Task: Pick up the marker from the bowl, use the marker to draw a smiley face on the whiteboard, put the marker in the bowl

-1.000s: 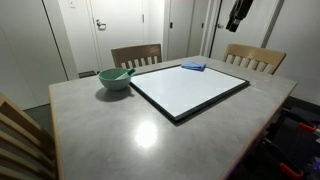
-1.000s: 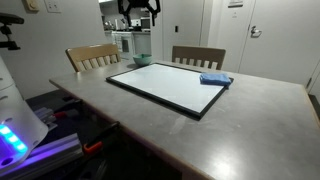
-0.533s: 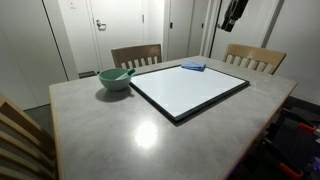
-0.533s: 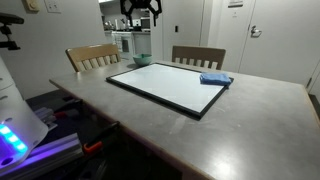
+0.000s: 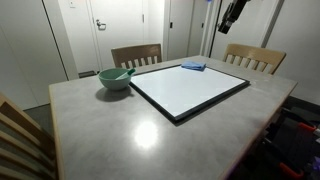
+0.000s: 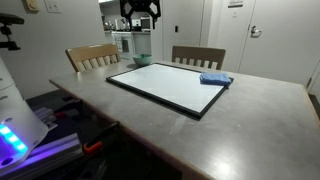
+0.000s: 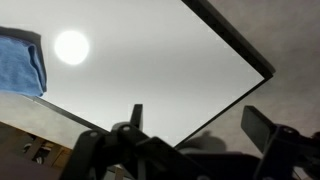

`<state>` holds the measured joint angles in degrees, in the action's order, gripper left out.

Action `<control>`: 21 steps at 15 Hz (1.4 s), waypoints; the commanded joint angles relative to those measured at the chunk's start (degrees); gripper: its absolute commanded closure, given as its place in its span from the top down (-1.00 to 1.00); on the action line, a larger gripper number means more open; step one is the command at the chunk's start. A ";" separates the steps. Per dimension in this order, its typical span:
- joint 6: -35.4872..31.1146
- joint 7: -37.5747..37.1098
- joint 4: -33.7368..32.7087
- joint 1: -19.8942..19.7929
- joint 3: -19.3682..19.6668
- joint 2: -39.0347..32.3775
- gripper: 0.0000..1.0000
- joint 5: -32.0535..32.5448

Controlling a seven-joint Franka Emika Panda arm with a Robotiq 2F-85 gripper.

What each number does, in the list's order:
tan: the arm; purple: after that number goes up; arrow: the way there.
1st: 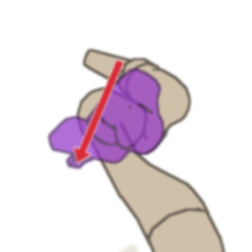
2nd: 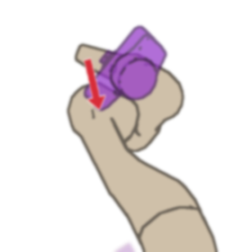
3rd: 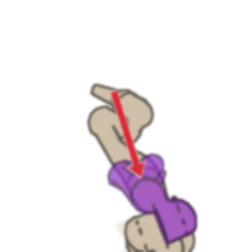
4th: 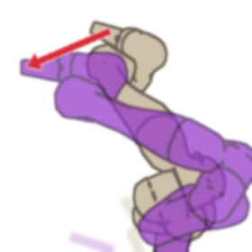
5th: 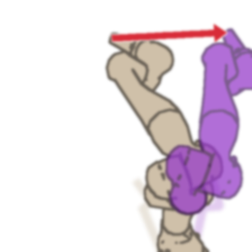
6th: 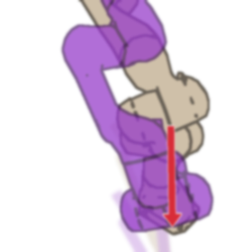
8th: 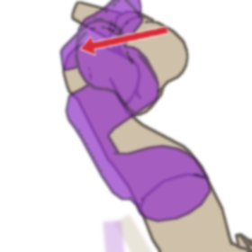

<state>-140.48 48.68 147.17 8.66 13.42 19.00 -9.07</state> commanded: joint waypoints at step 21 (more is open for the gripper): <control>-4.11 50.28 -27.53 -7.61 -15.00 -35.79 1.00 -44.59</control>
<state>-144.06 96.07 124.20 3.91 1.80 -12.37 -50.30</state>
